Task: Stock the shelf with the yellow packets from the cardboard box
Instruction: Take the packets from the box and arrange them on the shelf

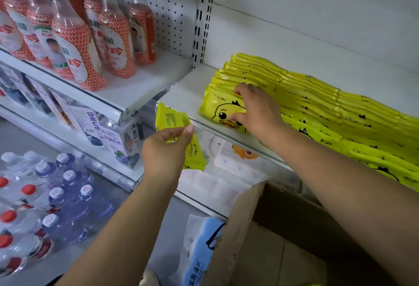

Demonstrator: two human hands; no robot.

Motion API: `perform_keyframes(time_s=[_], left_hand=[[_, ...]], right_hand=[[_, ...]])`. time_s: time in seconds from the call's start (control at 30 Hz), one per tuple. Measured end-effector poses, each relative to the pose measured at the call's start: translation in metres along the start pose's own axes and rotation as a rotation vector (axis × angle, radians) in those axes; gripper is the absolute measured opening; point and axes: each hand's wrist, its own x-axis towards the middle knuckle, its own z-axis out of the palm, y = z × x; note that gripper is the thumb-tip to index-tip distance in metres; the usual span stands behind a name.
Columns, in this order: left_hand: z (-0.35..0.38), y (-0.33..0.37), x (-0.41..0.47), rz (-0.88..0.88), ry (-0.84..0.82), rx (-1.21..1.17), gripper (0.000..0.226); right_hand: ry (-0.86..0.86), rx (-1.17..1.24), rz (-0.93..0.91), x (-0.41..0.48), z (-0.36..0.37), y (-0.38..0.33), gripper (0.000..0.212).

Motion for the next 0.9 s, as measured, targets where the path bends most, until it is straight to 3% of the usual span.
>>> perform_keyframes(time_s=[0.33, 0.5, 0.7, 0.9], left_hand=[[0.004, 0.004, -0.018, 0.005, -0.052, -0.025, 0.015], [-0.004, 0.001, -0.038, 0.038, -0.180, 0.001, 0.018], [0.001, -0.009, -0.069, -0.043, -0.583, 0.057, 0.036], [0.024, -0.017, -0.123, -0.164, -0.950, 0.025, 0.031]], right_hand=[[0.171, -0.110, -0.011, -0.025, 0.007, -0.001, 0.082], [0.307, 0.222, -0.045, -0.063, -0.008, -0.010, 0.054], [0.086, 0.745, 0.276, -0.153, -0.020, -0.007, 0.029], [-0.148, 1.055, 0.537, -0.231, -0.051, 0.034, 0.010]])
